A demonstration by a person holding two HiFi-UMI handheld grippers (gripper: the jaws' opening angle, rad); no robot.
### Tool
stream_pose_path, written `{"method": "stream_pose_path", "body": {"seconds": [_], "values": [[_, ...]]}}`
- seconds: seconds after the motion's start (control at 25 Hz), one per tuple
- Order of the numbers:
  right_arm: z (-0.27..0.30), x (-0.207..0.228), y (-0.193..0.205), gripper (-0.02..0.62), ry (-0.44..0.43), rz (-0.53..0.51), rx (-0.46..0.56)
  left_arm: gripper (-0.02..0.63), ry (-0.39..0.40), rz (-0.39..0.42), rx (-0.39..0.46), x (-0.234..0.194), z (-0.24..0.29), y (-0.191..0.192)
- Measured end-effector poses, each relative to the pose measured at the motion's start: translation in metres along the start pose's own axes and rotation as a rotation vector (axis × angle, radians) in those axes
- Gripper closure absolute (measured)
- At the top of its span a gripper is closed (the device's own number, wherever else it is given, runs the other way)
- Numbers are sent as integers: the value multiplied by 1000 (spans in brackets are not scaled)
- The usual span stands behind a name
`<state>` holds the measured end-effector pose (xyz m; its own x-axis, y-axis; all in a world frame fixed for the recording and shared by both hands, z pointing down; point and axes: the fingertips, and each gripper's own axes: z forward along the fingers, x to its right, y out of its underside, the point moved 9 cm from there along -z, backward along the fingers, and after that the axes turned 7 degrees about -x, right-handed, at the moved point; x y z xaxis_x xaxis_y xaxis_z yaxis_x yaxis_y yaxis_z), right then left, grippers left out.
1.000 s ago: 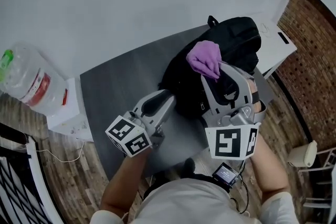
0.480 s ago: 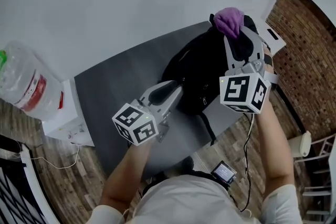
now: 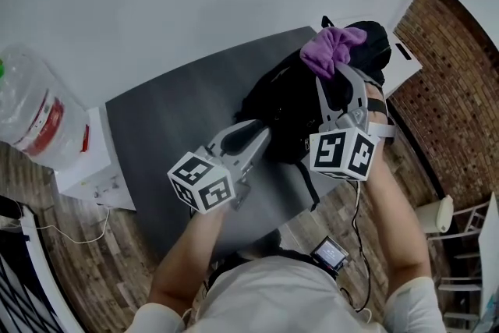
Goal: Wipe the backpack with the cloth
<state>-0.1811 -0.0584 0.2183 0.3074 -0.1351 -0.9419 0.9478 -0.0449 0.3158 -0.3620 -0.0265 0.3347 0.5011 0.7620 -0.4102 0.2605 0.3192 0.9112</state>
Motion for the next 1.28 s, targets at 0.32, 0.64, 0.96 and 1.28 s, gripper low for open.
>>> {"method": "stream_pose_path", "body": {"seconds": [0.32, 0.64, 0.96, 1.28], "values": [[5, -51, -8, 459, -132, -37, -10, 512, -25, -36, 4, -9, -14, 12], [9, -105, -14, 459, -264, -54, -37, 512, -48, -68, 3, -18, -26, 23], [13, -144, -10, 459, -373, -73, -75, 512, -59, -89, -4, -25, -31, 31], [9, -169, -20, 459, -438, -68, -81, 512, -64, -106, -14, -27, -37, 39]]}}
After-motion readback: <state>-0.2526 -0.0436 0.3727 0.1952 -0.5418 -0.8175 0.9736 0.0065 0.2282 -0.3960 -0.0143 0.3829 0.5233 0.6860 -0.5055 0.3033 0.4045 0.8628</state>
